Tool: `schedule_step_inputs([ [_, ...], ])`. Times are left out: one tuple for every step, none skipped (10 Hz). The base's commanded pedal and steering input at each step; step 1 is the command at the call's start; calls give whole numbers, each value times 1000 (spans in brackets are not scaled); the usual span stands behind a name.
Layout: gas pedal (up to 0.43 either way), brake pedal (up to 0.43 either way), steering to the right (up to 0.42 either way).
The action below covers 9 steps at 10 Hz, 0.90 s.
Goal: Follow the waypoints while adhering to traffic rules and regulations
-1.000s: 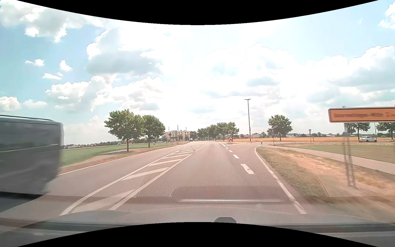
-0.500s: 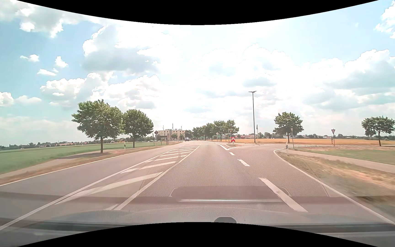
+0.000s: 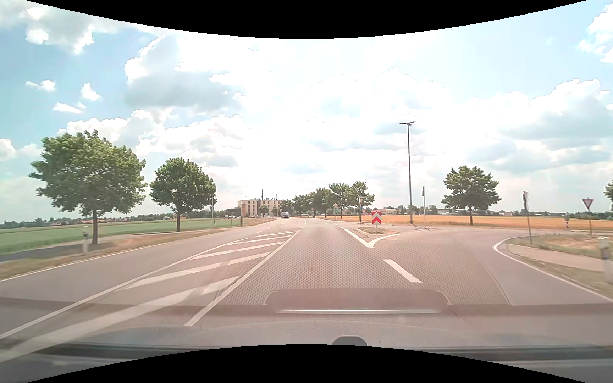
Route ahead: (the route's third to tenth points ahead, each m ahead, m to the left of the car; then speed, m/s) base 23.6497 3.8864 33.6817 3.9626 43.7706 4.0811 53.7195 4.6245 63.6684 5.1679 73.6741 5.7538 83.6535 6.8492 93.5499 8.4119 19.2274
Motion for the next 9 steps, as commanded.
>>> schedule_step_inputs([
  [150, 0, 3],
  [150, 0, 0],
  [150, 0, 0],
  [138, 0, -1],
  [138, 0, -4],
  [138, 0, -6],
  [118, 0, -8],
  [118, 0, -8],
  [118, 0, -9],
])
